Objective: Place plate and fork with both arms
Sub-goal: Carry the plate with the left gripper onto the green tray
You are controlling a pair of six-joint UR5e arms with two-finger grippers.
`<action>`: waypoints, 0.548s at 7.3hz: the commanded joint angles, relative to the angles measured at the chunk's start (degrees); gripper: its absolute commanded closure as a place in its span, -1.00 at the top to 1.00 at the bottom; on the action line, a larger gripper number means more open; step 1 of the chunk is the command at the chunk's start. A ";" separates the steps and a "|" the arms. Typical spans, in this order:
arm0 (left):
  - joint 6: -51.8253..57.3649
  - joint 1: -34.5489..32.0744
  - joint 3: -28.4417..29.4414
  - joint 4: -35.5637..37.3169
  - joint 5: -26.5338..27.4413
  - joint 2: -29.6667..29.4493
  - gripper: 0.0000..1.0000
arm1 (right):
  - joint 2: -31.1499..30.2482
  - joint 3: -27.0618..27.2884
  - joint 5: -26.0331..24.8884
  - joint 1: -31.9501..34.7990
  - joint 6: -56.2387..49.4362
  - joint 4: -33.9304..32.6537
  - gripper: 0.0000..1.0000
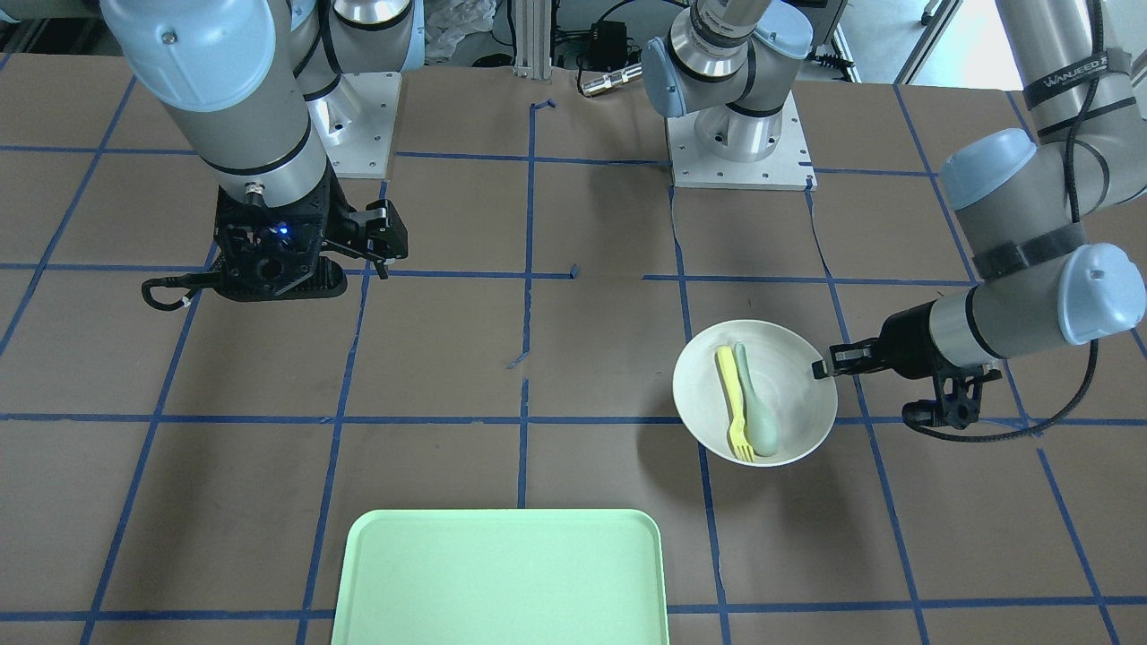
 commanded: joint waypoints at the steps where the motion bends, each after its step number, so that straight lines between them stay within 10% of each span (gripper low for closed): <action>1: -12.15 -5.71 2.92 1.29 -9.65 -1.96 -1.00 | -0.42 0.12 -0.10 -0.18 -1.18 0.31 1.00; 4: -16.85 -10.99 11.24 10.14 -12.07 -10.90 -1.00 | -0.51 -0.06 -0.10 -0.27 -1.28 1.36 1.00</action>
